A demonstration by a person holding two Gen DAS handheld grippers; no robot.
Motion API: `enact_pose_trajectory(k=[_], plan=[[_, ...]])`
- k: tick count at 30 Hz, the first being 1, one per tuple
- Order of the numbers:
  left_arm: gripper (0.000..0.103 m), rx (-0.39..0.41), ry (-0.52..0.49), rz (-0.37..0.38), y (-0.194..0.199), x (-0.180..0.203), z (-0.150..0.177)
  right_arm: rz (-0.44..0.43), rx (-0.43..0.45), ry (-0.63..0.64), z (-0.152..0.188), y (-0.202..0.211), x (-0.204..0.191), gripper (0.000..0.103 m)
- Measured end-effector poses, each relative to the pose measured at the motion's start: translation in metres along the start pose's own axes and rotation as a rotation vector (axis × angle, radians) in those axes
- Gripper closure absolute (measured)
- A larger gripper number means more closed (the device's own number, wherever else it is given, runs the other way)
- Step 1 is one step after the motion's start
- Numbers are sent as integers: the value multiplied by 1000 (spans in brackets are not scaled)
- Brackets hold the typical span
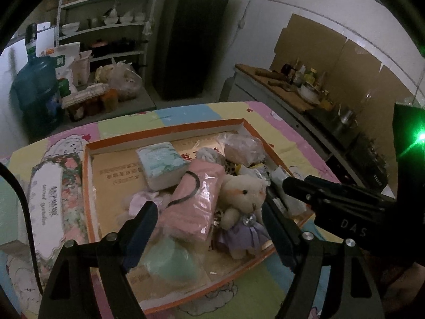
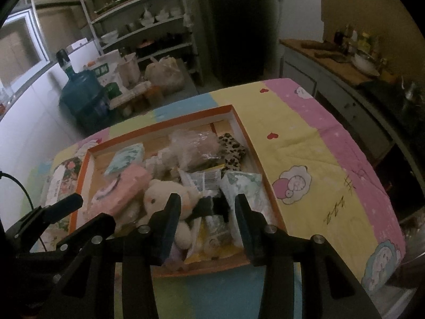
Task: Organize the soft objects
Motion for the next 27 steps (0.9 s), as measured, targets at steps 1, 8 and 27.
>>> enact_pose_trajectory(k=[1, 8, 27], plan=[[23, 5, 2, -4, 4, -1, 1, -1, 4, 0, 2, 4, -2, 59], [24, 26, 16, -54, 31, -8, 7, -6, 34, 11, 8, 25, -16, 59], [27, 109, 9, -203, 129, -32, 51, -6, 104, 23, 59, 87, -74, 34]])
Point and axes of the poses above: each gripper's, at about its wrist camera, not at the fingertips, and y roughly against the way its jaws point, x to its right, z to its underside, the point moved 2 cm from there along -y, roughly the way its jaws point, and after that the axes turned 4 degrees about z, right-handed, at the moved point
